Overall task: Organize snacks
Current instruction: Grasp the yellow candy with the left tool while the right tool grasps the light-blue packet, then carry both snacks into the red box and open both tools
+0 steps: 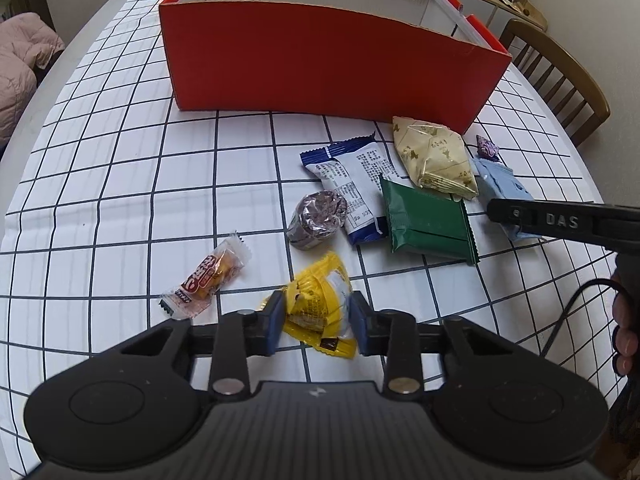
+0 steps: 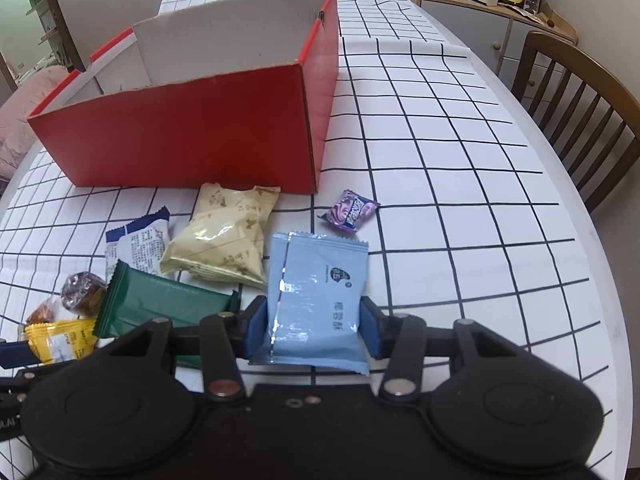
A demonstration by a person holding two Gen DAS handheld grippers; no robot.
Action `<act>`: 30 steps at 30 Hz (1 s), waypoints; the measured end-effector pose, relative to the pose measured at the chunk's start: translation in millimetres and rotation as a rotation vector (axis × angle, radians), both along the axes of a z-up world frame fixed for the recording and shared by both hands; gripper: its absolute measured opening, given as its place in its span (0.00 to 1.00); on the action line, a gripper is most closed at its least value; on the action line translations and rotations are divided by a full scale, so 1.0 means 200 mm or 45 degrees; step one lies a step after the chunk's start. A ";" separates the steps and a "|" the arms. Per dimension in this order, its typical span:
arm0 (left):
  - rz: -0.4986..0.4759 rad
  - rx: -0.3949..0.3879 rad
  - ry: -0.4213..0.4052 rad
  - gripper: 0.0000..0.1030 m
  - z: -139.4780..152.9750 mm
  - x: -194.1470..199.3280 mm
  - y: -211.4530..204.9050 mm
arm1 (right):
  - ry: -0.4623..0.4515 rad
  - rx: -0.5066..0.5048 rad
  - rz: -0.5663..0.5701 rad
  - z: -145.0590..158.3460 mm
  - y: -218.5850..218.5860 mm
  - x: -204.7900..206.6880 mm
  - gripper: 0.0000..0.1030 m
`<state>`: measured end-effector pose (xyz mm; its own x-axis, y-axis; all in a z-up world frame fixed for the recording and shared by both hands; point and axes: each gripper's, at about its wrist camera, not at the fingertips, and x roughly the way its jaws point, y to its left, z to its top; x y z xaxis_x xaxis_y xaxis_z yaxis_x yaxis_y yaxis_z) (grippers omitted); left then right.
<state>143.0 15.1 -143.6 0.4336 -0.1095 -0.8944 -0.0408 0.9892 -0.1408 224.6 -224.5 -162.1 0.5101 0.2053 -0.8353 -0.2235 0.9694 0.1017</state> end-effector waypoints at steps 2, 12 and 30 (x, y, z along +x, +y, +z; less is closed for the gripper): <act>0.007 -0.016 0.006 0.31 0.01 0.00 0.01 | -0.009 0.013 -0.001 0.02 -0.01 -0.02 0.46; -0.021 -0.032 -0.012 0.27 0.05 -0.02 0.00 | -0.057 0.050 -0.003 0.13 -0.03 -0.08 0.46; 0.068 -0.024 -0.181 0.26 0.38 0.12 0.14 | -0.183 0.082 0.028 0.42 0.01 -0.08 0.46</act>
<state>167.8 43.1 -67.1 0.5616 -0.0994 -0.8214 -0.0713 0.9832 -0.1678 208.9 -222.5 -78.4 0.6184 0.2687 -0.7385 -0.2615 0.9565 0.1290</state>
